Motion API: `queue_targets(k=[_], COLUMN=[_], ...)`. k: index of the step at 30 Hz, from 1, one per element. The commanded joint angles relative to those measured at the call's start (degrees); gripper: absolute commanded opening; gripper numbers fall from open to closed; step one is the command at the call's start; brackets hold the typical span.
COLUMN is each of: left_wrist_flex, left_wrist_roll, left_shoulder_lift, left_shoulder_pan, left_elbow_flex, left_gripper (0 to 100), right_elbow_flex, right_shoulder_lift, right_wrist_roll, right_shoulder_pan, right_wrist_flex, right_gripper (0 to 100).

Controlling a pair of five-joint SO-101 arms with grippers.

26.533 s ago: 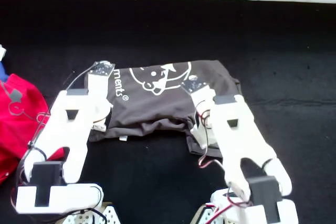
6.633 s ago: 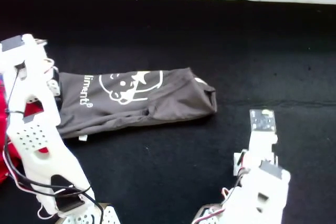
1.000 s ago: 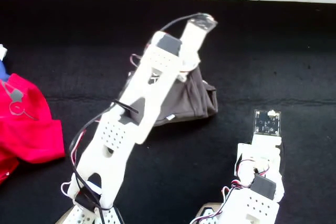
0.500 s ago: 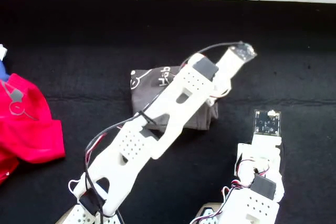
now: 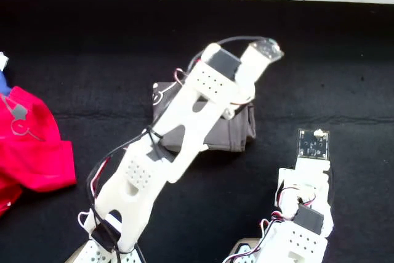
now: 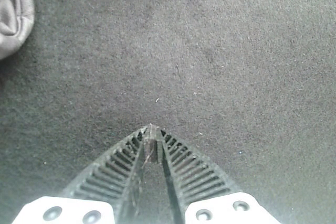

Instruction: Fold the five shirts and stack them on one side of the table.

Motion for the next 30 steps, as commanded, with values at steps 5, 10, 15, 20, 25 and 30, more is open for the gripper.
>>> queue_targets(k=[5, 10, 15, 20, 25, 30], left_wrist_flex=[-0.5, -6.6, -10.5, -11.4, -11.2, -13.9], left_wrist_roll=[-0.1, 4.8, 6.9, 8.1, 8.0, 7.8], left_shoulder_lift=[6.5, 7.1, 7.4, 7.2, 7.3, 7.6], left_shoulder_pan=[4.8, 7.3, 7.0, 4.9, 0.1, -7.9], left_elbow_flex=[-0.5, -1.2, -4.9, -11.5, -23.0, -23.7], left_gripper=[1, 1, 1, 1, 1, 1], right_elbow_flex=[6.7, 6.7, 6.7, 6.7, 6.7, 6.7], right_shoulder_lift=[-0.6, -0.6, -0.6, -0.6, -0.6, -0.6], right_wrist_roll=[-0.5, -0.5, -0.5, -0.5, -0.5, -0.5], right_shoulder_pan=[-0.7, -0.7, -0.7, -0.7, -0.7, -0.7], right_wrist_flex=[0.0, 0.0, 0.0, 0.0, 0.0, 0.0], right_gripper=[0.6, 0.6, 0.6, 0.6, 0.6, 0.6])
